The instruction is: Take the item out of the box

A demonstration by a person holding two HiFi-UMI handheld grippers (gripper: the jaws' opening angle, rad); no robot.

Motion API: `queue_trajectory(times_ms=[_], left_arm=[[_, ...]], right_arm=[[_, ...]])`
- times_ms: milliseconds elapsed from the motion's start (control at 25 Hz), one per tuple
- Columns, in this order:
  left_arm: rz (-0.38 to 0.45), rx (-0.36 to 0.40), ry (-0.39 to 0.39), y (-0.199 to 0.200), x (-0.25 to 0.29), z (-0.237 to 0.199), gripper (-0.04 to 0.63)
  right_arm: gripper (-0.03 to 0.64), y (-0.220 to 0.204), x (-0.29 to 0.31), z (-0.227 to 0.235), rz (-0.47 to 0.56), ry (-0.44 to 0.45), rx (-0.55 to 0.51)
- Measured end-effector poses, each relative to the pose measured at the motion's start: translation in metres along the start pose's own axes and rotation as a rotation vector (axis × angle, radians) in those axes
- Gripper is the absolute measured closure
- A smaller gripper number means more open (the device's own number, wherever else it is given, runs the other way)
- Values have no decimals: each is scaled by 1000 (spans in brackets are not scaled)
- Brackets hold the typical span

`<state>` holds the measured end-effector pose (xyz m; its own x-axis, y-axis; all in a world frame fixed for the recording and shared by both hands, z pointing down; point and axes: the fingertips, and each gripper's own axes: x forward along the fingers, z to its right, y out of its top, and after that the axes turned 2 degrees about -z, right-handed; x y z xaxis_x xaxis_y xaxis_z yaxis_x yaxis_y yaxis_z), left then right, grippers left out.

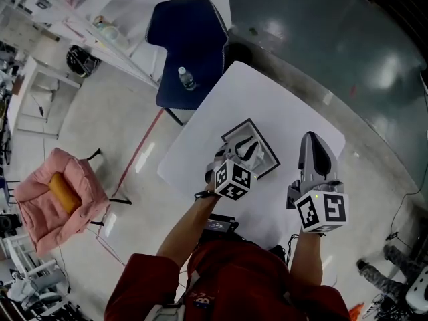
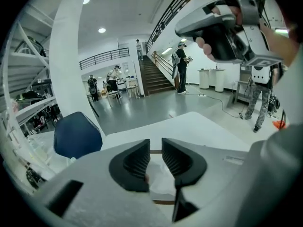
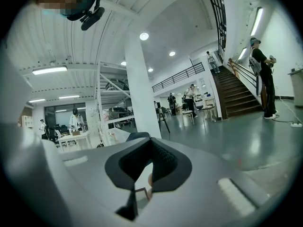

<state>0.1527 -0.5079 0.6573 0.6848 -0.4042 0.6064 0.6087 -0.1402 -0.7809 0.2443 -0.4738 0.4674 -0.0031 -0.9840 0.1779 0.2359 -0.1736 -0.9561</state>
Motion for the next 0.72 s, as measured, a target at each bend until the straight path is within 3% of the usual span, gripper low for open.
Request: queue_trajectory(times_ms=[320, 720], left_arm=[[-91, 27, -65, -26, 27, 11, 489], [-292, 125, -175, -73, 59, 32, 433]], right_arm=[[617, -7, 5, 9, -12, -23, 10], [617, -16, 8, 17, -19, -30, 16]])
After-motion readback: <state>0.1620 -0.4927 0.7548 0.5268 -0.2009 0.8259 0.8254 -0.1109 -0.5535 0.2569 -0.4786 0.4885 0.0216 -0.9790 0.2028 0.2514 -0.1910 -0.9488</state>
